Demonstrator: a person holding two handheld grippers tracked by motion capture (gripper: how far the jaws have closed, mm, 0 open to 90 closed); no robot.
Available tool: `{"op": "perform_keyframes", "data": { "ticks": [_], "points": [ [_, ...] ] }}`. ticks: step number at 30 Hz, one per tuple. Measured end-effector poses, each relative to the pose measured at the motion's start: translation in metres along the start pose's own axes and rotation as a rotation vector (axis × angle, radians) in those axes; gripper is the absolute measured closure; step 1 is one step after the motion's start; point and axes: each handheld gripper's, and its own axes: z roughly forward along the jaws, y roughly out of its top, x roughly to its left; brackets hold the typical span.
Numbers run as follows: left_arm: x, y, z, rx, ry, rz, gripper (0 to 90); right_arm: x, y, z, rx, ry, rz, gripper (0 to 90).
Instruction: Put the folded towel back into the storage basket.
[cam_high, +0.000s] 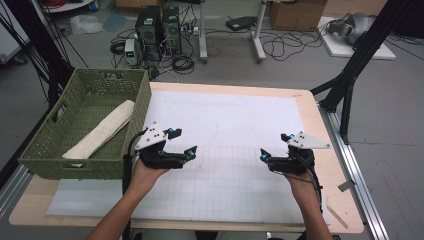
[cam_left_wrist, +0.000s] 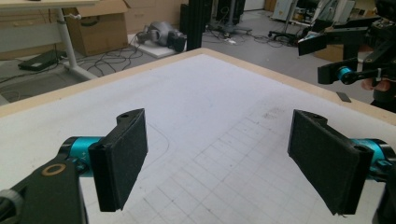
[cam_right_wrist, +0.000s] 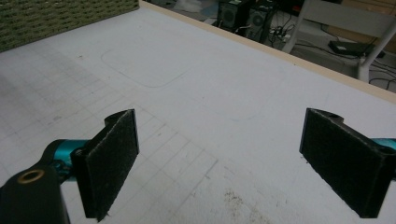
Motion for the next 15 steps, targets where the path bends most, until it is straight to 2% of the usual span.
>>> {"op": "perform_keyframes", "data": {
  "ticks": [6,10,15],
  "points": [
    [0.003,-0.013,0.000,0.018,0.012,-0.011,20.7,0.001,-0.011,-0.004,-0.009,-0.013,0.029,11.0],
    [0.005,-0.018,0.001,0.037,0.019,-0.008,21.2,0.002,-0.013,-0.004,-0.001,-0.015,0.032,11.0],
    [0.006,-0.021,0.000,0.034,0.022,-0.013,21.3,0.003,-0.016,-0.003,0.005,-0.008,0.033,11.0]
  ]
}}
